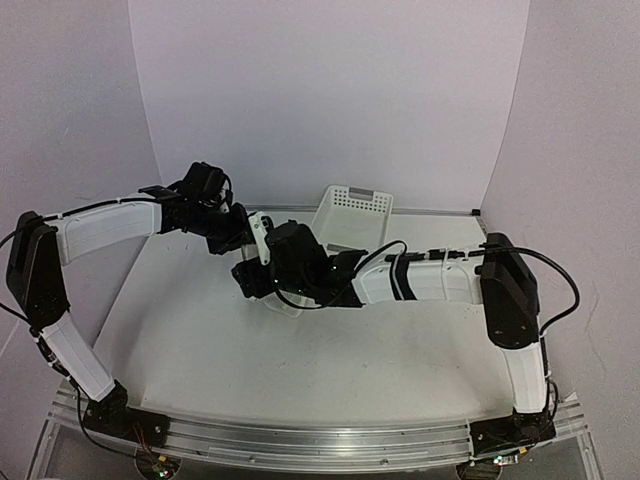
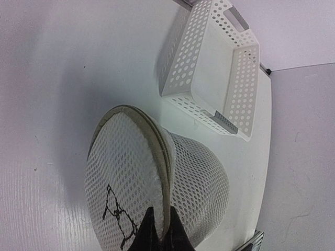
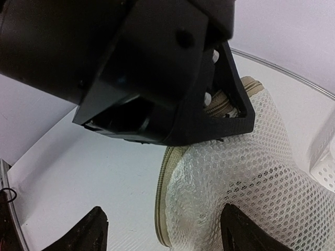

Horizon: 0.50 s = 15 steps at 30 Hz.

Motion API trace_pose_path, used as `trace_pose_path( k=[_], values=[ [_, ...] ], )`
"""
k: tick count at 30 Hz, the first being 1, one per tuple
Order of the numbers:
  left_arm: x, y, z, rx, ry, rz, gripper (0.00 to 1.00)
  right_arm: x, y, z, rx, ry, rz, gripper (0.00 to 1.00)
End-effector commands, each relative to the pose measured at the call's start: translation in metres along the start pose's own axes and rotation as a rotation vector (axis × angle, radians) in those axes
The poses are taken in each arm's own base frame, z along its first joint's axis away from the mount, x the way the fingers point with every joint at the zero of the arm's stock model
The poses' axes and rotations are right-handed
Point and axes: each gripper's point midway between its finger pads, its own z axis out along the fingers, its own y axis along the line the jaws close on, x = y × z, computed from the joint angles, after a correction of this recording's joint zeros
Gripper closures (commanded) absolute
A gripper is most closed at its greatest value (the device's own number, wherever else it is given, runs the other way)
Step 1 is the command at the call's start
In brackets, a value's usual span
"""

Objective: Unzip the laundry bag and remove the bra
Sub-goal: Pass from the left arm to the right

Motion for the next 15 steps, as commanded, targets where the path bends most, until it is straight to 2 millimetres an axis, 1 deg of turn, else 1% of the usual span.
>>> trace_pose_path(
  k=[1,5,6,7,8,9,13,15],
  values=[
    [-0.019,-0.032,-0.019,0.099,-0.077,0.006,1.0,-0.03,0.003,0.004,0.037,-0.103,0.002,0.3],
    [-0.019,-0.034,-0.02,0.105,-0.079,0.005,1.0,-0.028,-0.003,0.008,0.071,-0.105,-0.001,0.41],
    [-0.019,-0.034,-0.02,0.106,-0.079,0.007,1.0,-0.028,-0.004,0.008,0.079,-0.107,-0.001,0.45],
    [-0.019,-0.034,-0.02,0.105,-0.079,0.007,1.0,-0.028,-0.005,0.008,0.085,-0.109,0.0,0.51],
    [-0.019,-0.034,-0.02,0.107,-0.079,0.006,1.0,-0.028,-0.005,0.008,0.088,-0.109,0.001,0.53],
    [-0.019,-0.034,-0.019,0.107,-0.078,0.004,1.0,-0.027,-0.006,0.008,0.09,-0.109,0.0,0.59],
    [-0.018,-0.036,-0.019,0.118,-0.072,0.0,1.0,-0.029,-0.006,0.006,0.092,-0.112,0.003,0.78],
    [-0.017,-0.038,-0.019,0.123,-0.069,0.002,1.0,-0.031,-0.007,0.004,0.096,-0.119,0.007,0.91]
  ],
)
